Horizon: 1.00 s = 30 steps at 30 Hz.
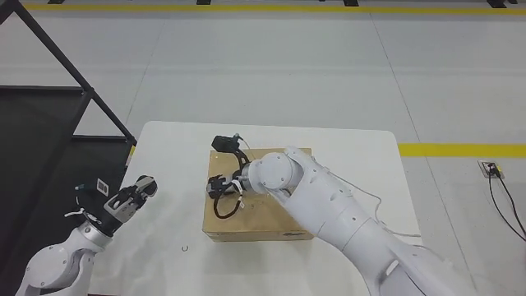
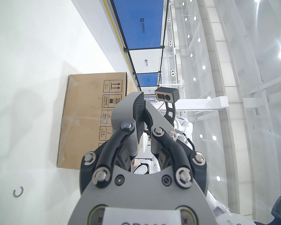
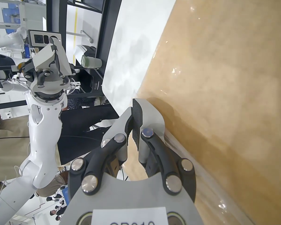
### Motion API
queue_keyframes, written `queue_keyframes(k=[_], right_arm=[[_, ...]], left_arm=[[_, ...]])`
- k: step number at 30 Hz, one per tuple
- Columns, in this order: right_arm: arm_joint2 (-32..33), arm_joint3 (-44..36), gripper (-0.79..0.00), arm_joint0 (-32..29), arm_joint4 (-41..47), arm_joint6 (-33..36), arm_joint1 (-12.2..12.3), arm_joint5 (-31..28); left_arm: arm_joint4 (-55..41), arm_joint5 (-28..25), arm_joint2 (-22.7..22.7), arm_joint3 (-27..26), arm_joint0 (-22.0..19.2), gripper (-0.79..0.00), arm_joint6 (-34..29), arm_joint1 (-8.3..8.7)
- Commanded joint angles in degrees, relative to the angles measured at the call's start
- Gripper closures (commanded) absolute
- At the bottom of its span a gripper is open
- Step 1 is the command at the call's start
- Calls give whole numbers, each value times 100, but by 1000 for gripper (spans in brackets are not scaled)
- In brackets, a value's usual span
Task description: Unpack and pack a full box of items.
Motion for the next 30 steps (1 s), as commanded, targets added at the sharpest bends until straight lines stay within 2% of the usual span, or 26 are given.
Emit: queue_keyframes(k=[1, 7, 14, 22, 30], right_arm=[[-39, 160, 0, 43, 24, -29, -111, -47], [-40, 559, 0, 177, 43, -10, -321, -169], [138, 646, 0, 167, -41, 152, -278, -154], [515, 225, 0, -85, -347, 79, 35, 26], [1196, -986, 0, -712, -835, 261, 598, 310]], left_arm=[[6, -1, -4, 33, -13, 0, -39, 6], [36, 17, -16, 99, -73, 0, -153, 29], [66, 45, 57, 103, -211, 0, -239, 41], [152, 84, 234, 85, -379, 0, -243, 40], [271, 158, 409, 30, -509, 0, -173, 35]])
